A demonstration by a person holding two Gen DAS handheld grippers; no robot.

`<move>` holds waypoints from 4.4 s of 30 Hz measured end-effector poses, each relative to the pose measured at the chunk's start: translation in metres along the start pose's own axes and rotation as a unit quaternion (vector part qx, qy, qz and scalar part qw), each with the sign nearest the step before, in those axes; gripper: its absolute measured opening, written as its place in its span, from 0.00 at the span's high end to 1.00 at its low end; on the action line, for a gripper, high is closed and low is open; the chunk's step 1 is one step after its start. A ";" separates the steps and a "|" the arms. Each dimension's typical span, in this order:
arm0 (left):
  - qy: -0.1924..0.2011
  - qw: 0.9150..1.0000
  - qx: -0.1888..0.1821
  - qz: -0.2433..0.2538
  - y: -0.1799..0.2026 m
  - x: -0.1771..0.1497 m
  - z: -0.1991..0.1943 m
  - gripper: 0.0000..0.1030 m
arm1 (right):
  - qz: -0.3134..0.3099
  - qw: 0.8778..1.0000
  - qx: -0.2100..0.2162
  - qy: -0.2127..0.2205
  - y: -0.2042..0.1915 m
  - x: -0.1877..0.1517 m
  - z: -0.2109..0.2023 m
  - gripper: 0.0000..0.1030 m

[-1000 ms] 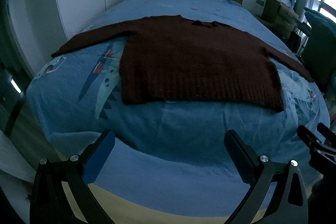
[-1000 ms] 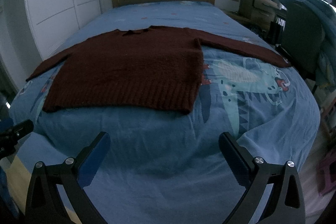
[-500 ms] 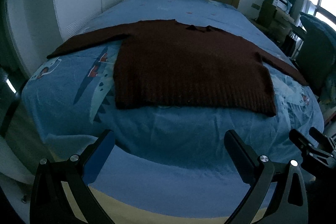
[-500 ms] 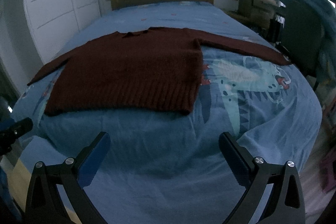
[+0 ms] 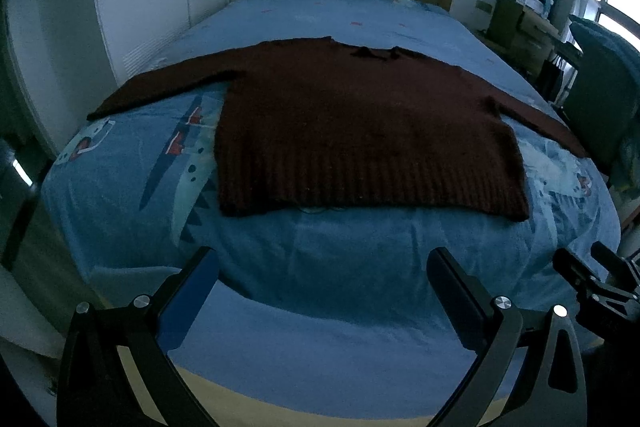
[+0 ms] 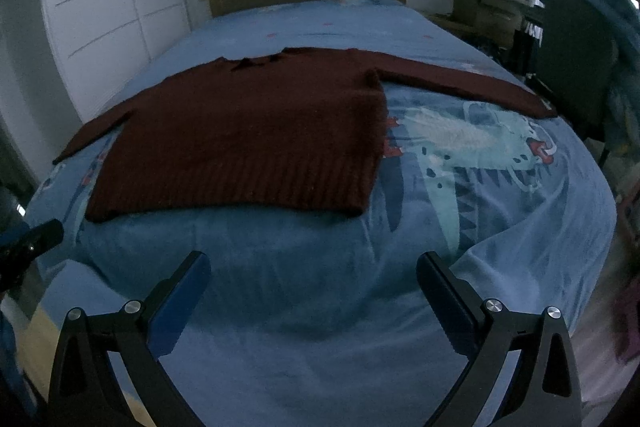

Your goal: Fold small clothes

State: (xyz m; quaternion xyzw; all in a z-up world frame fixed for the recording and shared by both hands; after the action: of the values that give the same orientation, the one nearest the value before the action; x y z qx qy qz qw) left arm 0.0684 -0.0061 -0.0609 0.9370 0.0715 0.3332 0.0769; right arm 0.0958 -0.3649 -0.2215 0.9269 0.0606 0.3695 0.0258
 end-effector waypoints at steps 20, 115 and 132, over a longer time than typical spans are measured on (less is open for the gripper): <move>-0.033 0.999 -0.003 0.034 0.000 0.008 0.016 0.01 | 0.014 1.000 -0.009 -0.006 0.010 0.018 -0.005 0.00; -0.044 0.983 0.066 -0.166 -0.126 0.128 0.078 0.01 | 0.436 0.842 0.304 0.085 0.207 0.357 0.264 0.91; -0.039 0.972 0.084 -0.216 -0.193 0.116 0.068 0.01 | 0.325 0.864 0.384 0.004 0.007 0.387 0.302 0.90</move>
State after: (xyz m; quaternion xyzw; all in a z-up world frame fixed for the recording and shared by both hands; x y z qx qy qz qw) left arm 0.1851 0.1977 -0.0790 0.9147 0.2969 0.2648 0.0710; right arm 0.5824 -0.3224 -0.1760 0.8293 -0.1071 0.3077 -0.4539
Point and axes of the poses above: each gripper's, at about its wrist camera, not at the fingertips, and z roughly the way its jaws point, y to its right, x to its top, the point moved 9 cm from there along z, roughly the way its jaws point, and after that the axes turned 11 degrees about -z, right-handed, at the moved point
